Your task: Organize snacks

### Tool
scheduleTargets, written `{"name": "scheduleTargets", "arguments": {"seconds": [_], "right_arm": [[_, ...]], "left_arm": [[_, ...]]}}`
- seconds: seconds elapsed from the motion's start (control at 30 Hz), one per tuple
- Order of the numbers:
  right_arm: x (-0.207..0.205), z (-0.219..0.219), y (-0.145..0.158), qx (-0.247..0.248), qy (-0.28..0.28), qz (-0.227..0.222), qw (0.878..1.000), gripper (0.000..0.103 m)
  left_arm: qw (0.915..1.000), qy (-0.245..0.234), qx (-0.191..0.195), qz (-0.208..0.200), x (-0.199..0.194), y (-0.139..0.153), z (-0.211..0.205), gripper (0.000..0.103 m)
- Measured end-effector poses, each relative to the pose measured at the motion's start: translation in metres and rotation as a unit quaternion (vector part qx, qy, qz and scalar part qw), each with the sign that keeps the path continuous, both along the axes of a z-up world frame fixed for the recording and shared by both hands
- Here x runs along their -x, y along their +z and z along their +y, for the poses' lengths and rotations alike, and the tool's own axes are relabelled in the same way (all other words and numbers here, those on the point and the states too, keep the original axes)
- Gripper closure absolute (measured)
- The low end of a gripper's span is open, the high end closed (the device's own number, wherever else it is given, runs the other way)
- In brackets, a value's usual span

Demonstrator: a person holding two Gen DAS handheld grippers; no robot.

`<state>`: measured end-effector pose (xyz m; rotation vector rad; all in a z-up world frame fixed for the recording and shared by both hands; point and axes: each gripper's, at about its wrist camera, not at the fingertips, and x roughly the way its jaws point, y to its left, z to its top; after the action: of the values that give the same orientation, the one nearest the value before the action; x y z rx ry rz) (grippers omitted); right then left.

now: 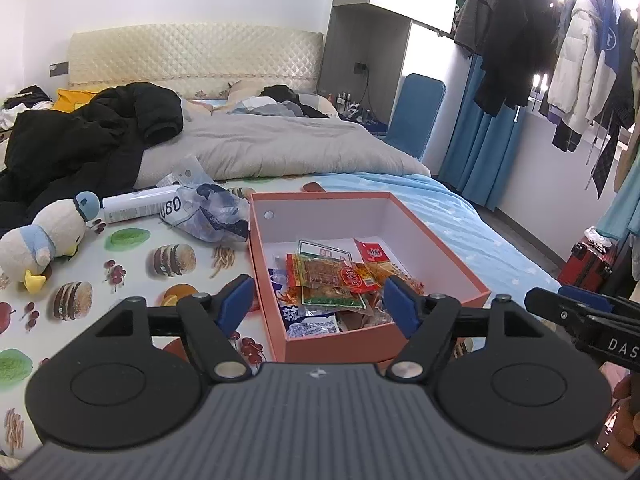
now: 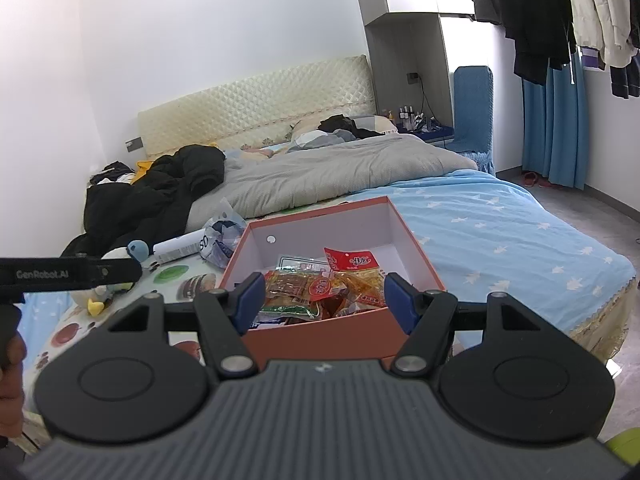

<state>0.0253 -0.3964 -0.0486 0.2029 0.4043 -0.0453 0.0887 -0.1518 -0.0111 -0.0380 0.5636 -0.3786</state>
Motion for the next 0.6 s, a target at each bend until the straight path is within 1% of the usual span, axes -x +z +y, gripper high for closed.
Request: {"name": "scheduleTargets", "arguments": {"seconds": [0.03, 0.1, 0.17, 0.23, 0.27, 0.3, 0.4, 0.6], "right_arm": [[-0.0002, 0.0002, -0.0001, 0.000, -0.001, 0.000, 1.000, 0.035], [-0.0002, 0.0000, -0.0004, 0.001, -0.001, 0.001, 1.000, 0.035], [-0.0002, 0.0005, -0.0002, 0.003, -0.004, 0.002, 1.000, 0.035], [-0.0005, 0.0016, 0.0006, 0.006, -0.003, 0.004, 1.000, 0.018], [-0.0002, 0.0011, 0.0005, 0.003, -0.002, 0.002, 1.000, 0.007], [-0.0001, 0.0006, 0.0009, 0.002, -0.004, 0.002, 1.000, 0.000], [-0.0025, 0.0009, 0.0018, 0.004, -0.017, 0.009, 1.000, 0.000], [-0.0080, 0.0081, -0.0016, 0.019, -0.020, 0.020, 0.999, 0.000]], "left_arm": [[1.0000, 0.004, -0.005, -0.001, -0.0008, -0.0004, -0.0003, 0.022], [0.9999, 0.007, -0.013, 0.003, -0.0030, -0.0011, -0.0012, 0.010], [0.9999, 0.007, -0.007, 0.007, -0.0044, -0.0018, 0.0006, 0.004], [0.9999, 0.009, -0.004, 0.009, -0.0054, -0.0017, 0.0017, 0.003], [0.9999, 0.010, -0.005, 0.009, -0.0055, -0.0015, 0.0017, 0.002], [0.9999, 0.011, -0.006, 0.008, -0.0055, -0.0013, 0.0017, 0.002], [0.9999, 0.012, -0.007, 0.009, -0.0049, -0.0011, 0.0018, 0.001], [0.9997, 0.020, -0.016, 0.002, -0.0009, 0.0026, 0.0034, 0.001]]}}
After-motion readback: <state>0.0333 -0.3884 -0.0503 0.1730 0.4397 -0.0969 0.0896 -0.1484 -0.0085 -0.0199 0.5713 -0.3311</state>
